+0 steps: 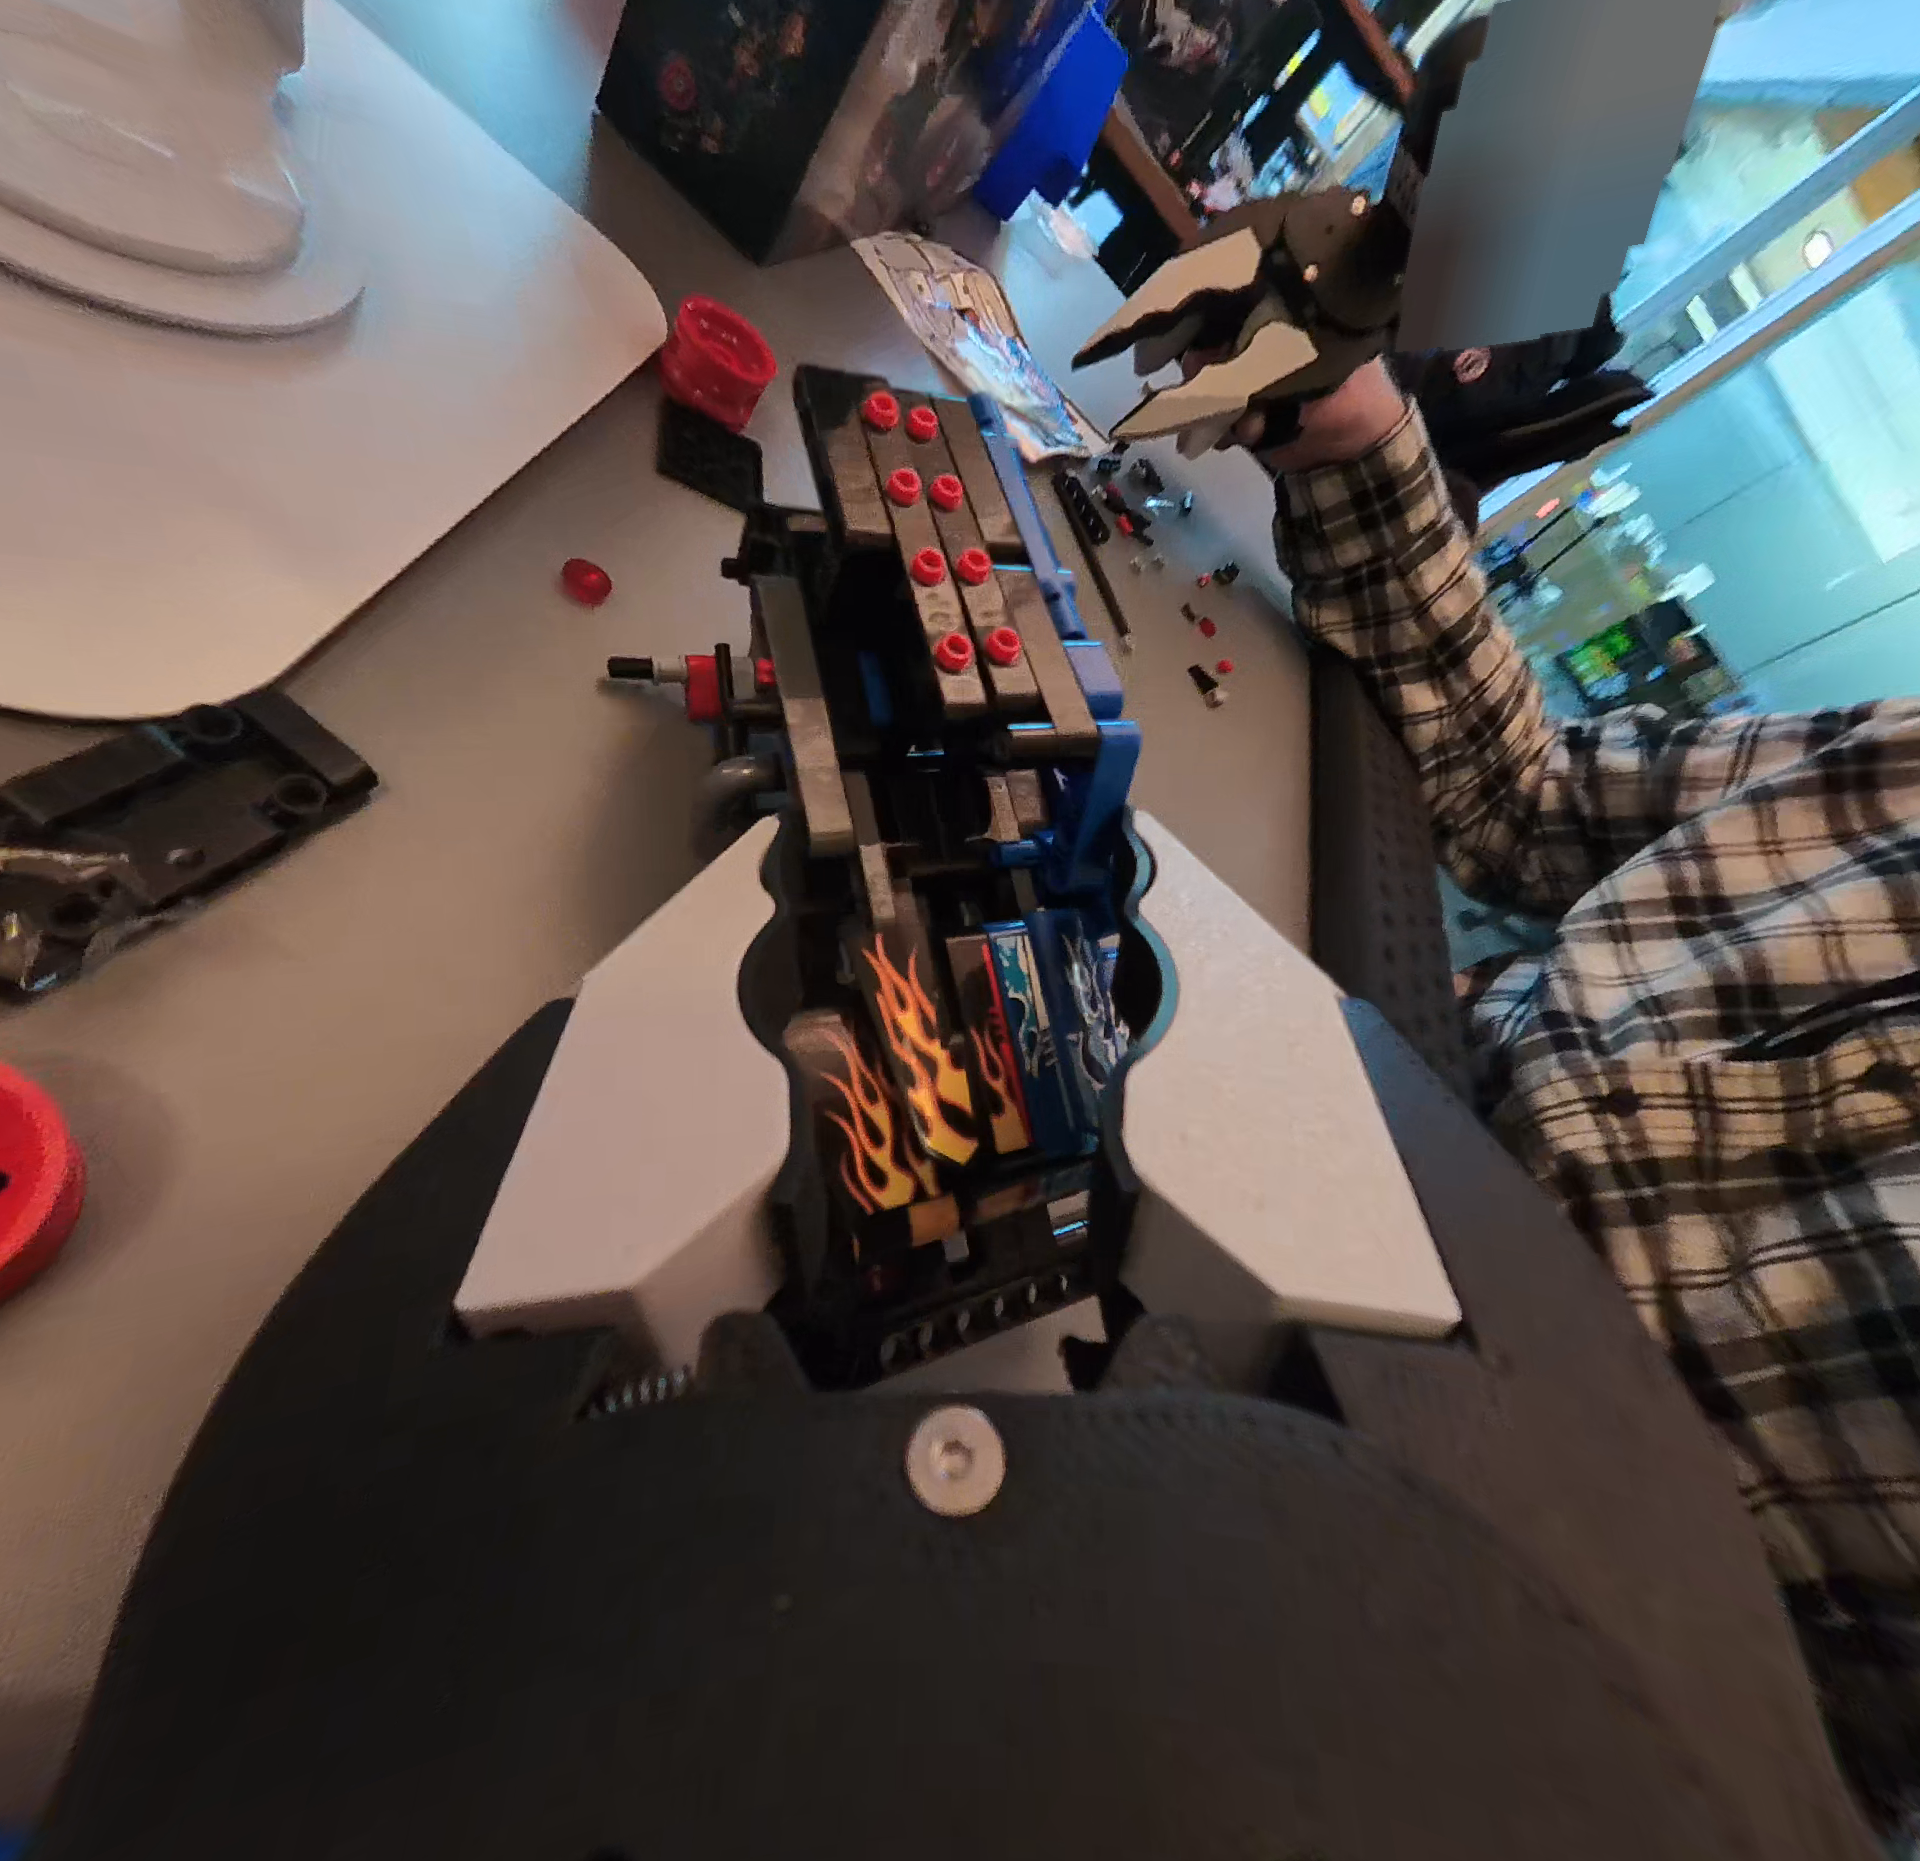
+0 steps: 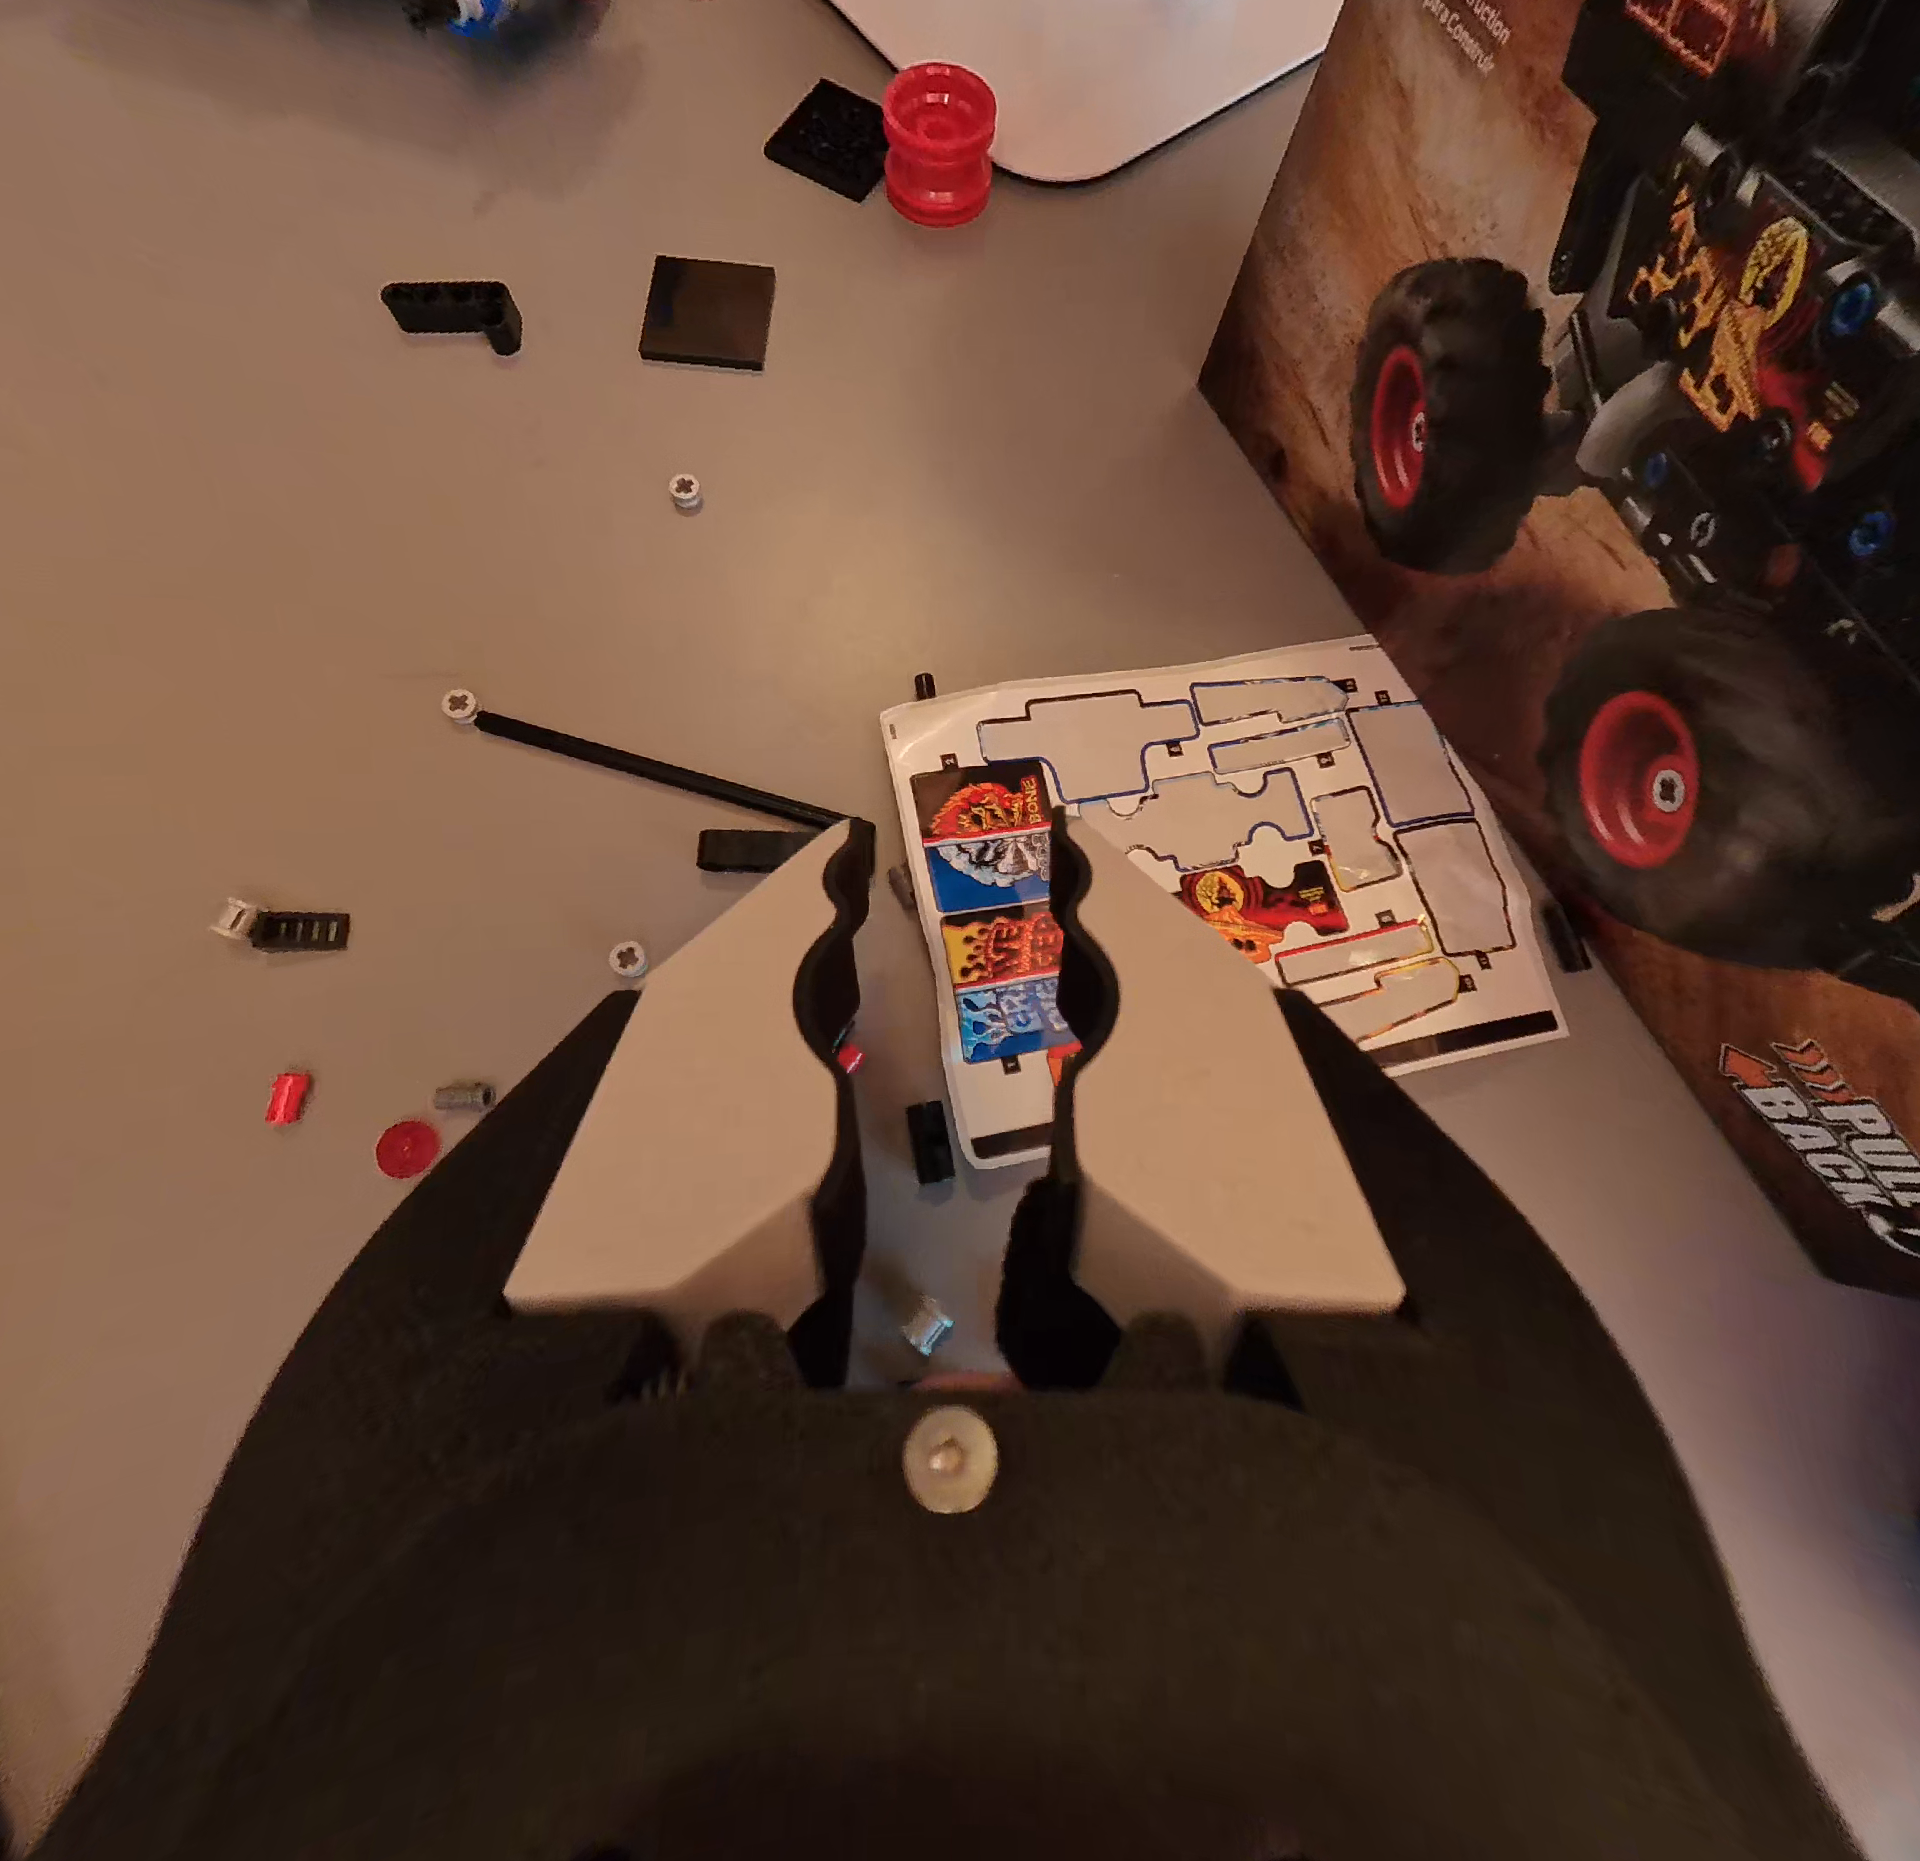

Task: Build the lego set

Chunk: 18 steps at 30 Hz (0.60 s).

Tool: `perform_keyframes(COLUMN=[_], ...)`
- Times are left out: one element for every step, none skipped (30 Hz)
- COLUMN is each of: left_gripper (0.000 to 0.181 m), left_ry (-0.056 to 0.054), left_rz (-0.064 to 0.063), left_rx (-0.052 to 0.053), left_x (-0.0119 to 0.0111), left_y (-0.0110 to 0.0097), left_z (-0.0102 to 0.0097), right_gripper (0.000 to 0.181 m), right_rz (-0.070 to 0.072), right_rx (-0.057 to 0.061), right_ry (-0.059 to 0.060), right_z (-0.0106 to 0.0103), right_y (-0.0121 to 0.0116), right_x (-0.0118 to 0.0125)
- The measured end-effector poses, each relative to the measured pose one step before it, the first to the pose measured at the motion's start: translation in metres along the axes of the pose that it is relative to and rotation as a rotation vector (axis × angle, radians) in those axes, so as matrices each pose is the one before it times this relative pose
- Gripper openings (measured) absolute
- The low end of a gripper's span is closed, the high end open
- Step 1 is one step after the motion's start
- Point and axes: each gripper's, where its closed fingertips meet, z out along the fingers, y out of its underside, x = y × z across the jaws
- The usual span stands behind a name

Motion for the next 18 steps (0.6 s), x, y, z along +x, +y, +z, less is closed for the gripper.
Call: perform_keyframes(left_gripper=[0.058,0.057,0.057,0.057,0.057,0.057,0.057,0.057,0.057,0.057,0.057,0.057,0.057,0.057,0.057,0.057,0.057,0.057], left_ry=[-0.0163,-0.0236,-0.0335,-0.0415,-0.0374,-0.0267,-0.0297,-0.0381,-0.0450,-0.0421,-0.0410,-0.0514,-0.0566,-0.0574,-0.0601,-0.0500,-0.0326,-0.0226], left_rz=[0.0329,0.0393,0.0545,0.0680,0.0657,0.0521,0.0567,0.0661,0.0739,0.0711,0.0721,0.0818,0.0780,0.0742,0.0790,0.0748,0.0493,0.0313], left_rx=[-0.0151,-0.0190,-0.0288,-0.0364,-0.0291,-0.0161,-0.0209,-0.0212,-0.0252,-0.0239,-0.0194,-0.0222,-0.0243,-0.0261,-0.0224,-0.0206,-0.0086,-0.0047], left_x=[0.00089,0.00096,0.00131,0.00153,0.00253,0.00391,0.00359,0.00288,0.00250,0.00327,0.00372,0.00293,0.00206,0.00157,0.00135,0.00231,0.00279,0.00239], left_y=[0.00138,0.00162,0.00250,0.00319,0.00164,-0.00112,-0.00062,-0.00105,-0.00087,-0.00138,-0.00206,-0.00208,-0.00157,-0.00066,-0.00082,-0.00047,-0.00157,-0.00155], left_z=[0.00097,0.00144,0.00210,0.00286,0.00271,0.00168,0.00162,0.00146,0.00139,0.00083,-0.00015,-0.00062,-0.00039,-0.00016,0.00021,0.00064,0.00014,-0.00021], right_gripper=[0.033,0.033,0.033,0.033,0.032,0.032,0.032,0.032,0.032,0.032,0.032,0.032,0.032,0.031,0.031,0.031,0.031,0.031], right_rz=[-0.0022,-0.0026,-0.0021,-0.0013,-0.0010,-0.0006,-0.0001,-0.0007,-0.0021,-0.0028,-0.0028,-0.0028,-0.0018,-0.0012,-0.0017,-0.0012,-0.0003,0.0006], right_rx=[-0.0006,-0.0015,-0.0016,-0.0025,-0.0031,-0.0016,-0.0011,-0.0023,-0.0034,-0.0028,-0.0012,0.0029,0.0062,0.0045,0.0016,-0.0009,-0.0023,-0.0033], right_ry=[-0.0029,-0.0020,-0.0019,-0.0027,-0.0013,-0.0009,-0.0015,-0.0008,0.0003,0.0011,0.0011,0.0019,0.0000,0.0000,0.0010,0.0004,-0.0007,-0.0017], right_z=[0.00055,0.00049,0.00065,0.00072,0.00062,0.00046,0.00040,0.00031,0.00004,-0.00022,-0.00052,-0.00072,-0.00096,-0.00070,-0.00043,-0.00016,0.00026,0.00065], right_y=[0.00018,0.00031,0.00045,0.00072,0.00073,0.00050,0.00053,0.00070,0.00089,0.00066,0.00011,-0.00082,-0.00138,-0.00094,-0.00031,0.00036,0.00090,0.00103], right_x=[-0.00076,-0.00060,-0.00051,-0.00067,-0.00027,-0.00011,-0.00018,-0.00004,-0.00011,-0.00012,-0.00036,-0.00026,-0.00049,-0.00038,-0.00013,0.00012,0.00005,0.00003])
